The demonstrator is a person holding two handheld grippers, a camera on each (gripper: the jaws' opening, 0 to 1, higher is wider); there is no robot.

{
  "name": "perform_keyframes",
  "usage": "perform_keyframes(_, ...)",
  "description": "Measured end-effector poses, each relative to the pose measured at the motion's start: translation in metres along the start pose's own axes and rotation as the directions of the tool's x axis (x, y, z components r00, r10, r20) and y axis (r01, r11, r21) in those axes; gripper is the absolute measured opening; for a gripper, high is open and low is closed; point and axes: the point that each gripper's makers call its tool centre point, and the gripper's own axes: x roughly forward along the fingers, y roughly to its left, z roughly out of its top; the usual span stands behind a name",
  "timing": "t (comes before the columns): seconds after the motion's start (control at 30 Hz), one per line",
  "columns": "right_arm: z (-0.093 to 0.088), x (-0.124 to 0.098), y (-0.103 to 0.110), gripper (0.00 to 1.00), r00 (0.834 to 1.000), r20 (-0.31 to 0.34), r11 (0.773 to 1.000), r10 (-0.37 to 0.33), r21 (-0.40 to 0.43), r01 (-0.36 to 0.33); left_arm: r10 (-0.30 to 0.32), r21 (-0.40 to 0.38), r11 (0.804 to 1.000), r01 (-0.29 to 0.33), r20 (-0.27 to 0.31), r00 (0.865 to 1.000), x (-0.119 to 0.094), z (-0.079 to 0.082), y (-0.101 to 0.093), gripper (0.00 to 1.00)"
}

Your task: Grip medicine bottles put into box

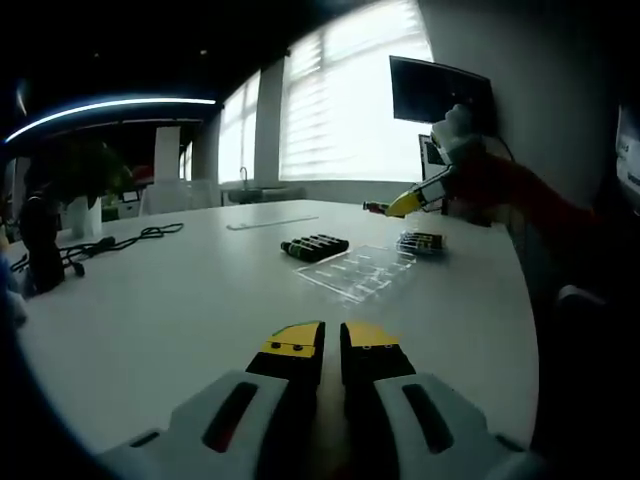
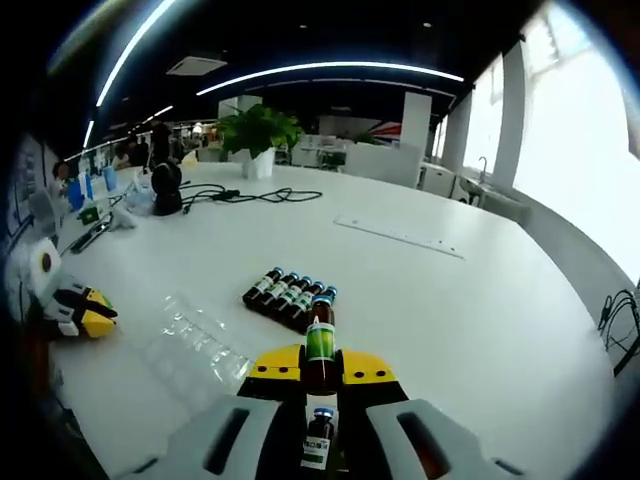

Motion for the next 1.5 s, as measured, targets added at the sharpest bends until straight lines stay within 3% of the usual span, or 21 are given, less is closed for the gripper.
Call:
perform_keyframes(0.83, -0.055, -0.033, 0.017, 0.07, 0.998, -0.064, 0.997, -0.009, 0.077, 0.014, -0.002, -0.006, 1.000, 0.003, 0.007, 1.000, -0.001, 0.001, 0.000, 0.02)
perform_keyframes(1.5, -0.055, -0.036, 0.021, 0.07, 0.999, -0.037, 0.995, 0.002, 0.101, 0.002, 0.006, 0.003, 1.000, -0.006, -0.003, 1.000, -0.001, -0.001, 0.000, 0.02)
